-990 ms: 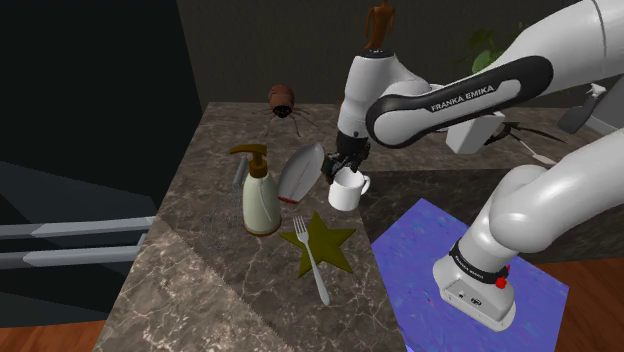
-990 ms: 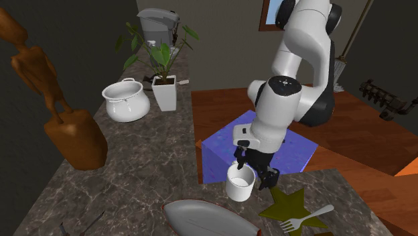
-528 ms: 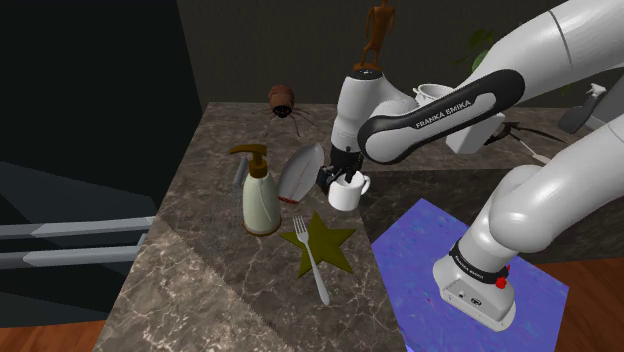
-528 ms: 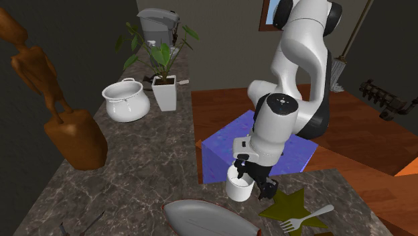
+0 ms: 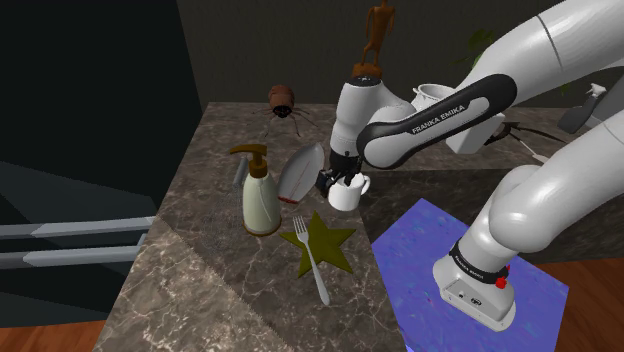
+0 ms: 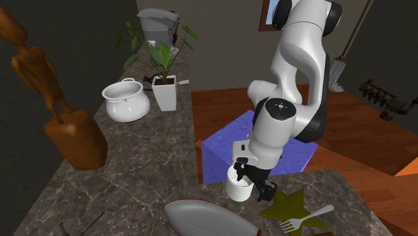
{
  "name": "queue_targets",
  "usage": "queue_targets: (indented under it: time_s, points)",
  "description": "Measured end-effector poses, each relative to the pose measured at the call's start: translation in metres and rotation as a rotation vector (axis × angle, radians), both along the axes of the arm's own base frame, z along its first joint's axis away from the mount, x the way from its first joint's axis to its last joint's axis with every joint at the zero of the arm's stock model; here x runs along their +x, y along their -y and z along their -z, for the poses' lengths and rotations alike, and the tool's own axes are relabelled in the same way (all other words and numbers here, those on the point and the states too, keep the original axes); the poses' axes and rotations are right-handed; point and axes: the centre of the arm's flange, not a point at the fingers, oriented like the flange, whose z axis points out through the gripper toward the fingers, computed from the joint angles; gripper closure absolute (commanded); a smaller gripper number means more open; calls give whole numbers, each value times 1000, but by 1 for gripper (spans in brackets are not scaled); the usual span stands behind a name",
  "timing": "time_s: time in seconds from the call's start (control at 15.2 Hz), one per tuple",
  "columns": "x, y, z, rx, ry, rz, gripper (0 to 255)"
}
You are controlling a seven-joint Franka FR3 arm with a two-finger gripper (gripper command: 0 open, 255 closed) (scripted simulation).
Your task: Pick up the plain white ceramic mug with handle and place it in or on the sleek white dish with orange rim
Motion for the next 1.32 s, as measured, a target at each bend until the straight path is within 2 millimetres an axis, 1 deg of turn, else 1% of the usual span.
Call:
queue_targets:
  time_s: [0.07,0.73,0.92,1.32]
  points:
    - [0,0,0,0,0,0,255]
    - [0,0,0,0,0,0,255]
    - [0,1,-11,0,0,0,255]
    - [0,-1,-42,0,0,0,255]
